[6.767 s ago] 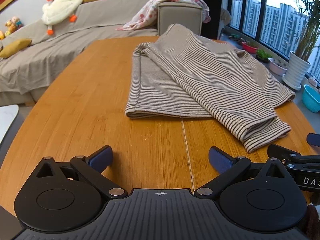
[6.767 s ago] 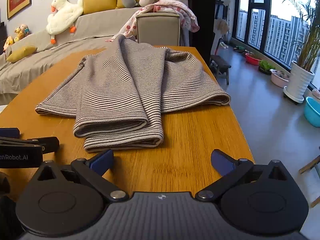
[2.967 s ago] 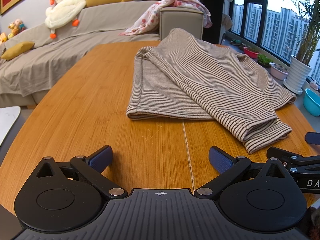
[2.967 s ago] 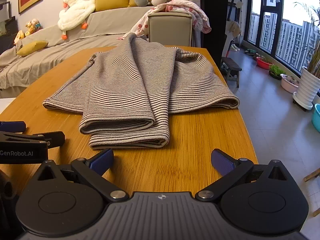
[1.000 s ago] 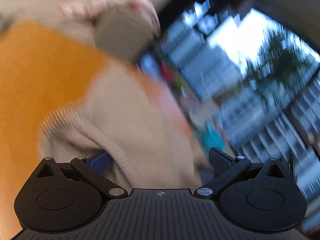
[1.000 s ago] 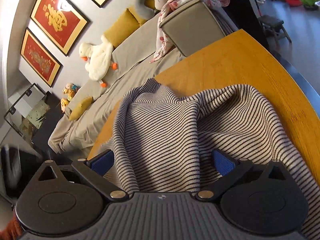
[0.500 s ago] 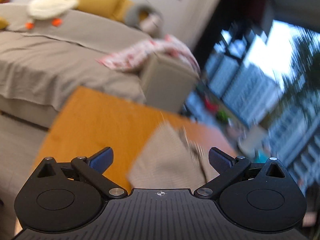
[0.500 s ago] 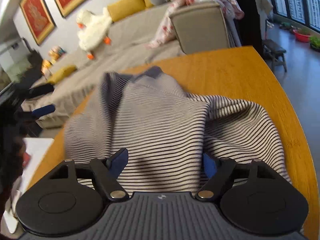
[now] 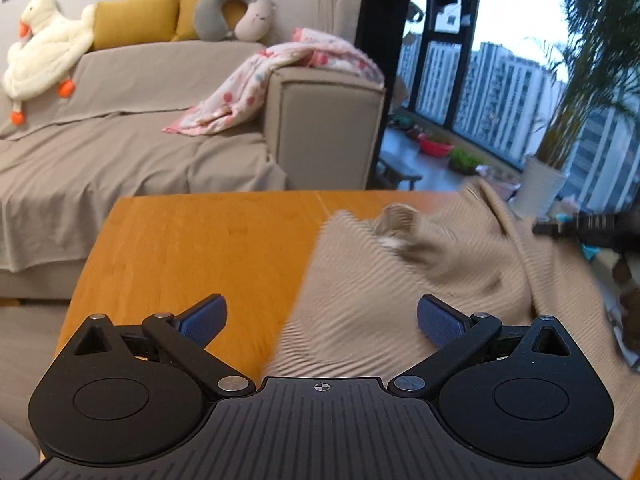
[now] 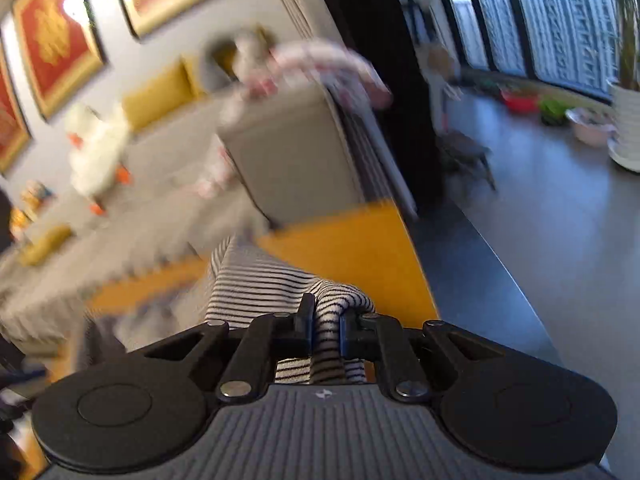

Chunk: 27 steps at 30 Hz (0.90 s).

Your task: Fold clothes

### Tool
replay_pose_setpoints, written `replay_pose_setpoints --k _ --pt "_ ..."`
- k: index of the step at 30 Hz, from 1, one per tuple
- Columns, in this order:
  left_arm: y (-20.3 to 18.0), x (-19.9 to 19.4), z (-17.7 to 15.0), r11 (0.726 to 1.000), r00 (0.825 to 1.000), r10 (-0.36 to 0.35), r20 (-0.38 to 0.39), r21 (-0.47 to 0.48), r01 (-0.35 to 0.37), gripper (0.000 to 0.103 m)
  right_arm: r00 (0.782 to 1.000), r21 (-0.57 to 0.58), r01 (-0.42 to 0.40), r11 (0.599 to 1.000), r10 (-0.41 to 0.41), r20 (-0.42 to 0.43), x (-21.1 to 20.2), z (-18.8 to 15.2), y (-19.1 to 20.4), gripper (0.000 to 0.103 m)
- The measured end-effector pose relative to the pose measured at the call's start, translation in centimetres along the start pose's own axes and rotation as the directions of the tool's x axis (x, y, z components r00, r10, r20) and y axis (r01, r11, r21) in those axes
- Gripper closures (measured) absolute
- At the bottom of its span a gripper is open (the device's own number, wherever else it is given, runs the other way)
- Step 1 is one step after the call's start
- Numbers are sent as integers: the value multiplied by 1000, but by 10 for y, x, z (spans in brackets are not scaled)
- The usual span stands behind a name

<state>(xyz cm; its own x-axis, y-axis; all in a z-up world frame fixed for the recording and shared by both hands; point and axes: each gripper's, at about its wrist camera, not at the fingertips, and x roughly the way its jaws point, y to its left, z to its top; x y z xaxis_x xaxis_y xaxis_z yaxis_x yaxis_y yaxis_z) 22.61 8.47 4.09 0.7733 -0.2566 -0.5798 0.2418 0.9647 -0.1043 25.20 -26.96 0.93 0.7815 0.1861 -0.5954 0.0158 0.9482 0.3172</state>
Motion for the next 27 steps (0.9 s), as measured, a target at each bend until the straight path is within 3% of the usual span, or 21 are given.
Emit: replay_pose_setpoints --k 7,10,15,16,18,20,23,25,27 --pt "-4 32 7 997 997 -42 -66 59 46 0 998 -124 -53 991 50 -27 0 -26 10 86" --pt "2 10 -1 998 997 -44 -62 47 47 0 995 -183 -92 979 84 -50 -8 -33 22 86" --pt "21 -45 -15 978 981 -182 -67 -118 173 0 992 -196 -118 974 107 -66 -16 -41 32 86" --pt "18 -53 -16 979 982 -180 -54 -110 174 1 993 -201 -114 973 103 -65 -15 -41 34 85" --pt "2 -63 -15 995 995 -100 3 12 100 3 994 -212 -106 972 95 -62 -14 -42 39 84" --pt "-17 -56 -15 991 999 -34 30 132 29 5 994 -220 -100 970 89 -59 -13 -43 42 83" --pt "-39 -28 -15 978 999 -28 -44 204 36 12 994 -212 -102 972 91 -58 -12 -42 41 83" --pt "-51 -9 -16 961 998 39 -57 274 -22 16 994 -206 -104 973 94 -56 -12 -42 40 82" --pt "-54 7 -14 945 993 92 -71 319 -64 39 994 -201 -104 974 96 -53 -12 -43 39 81"
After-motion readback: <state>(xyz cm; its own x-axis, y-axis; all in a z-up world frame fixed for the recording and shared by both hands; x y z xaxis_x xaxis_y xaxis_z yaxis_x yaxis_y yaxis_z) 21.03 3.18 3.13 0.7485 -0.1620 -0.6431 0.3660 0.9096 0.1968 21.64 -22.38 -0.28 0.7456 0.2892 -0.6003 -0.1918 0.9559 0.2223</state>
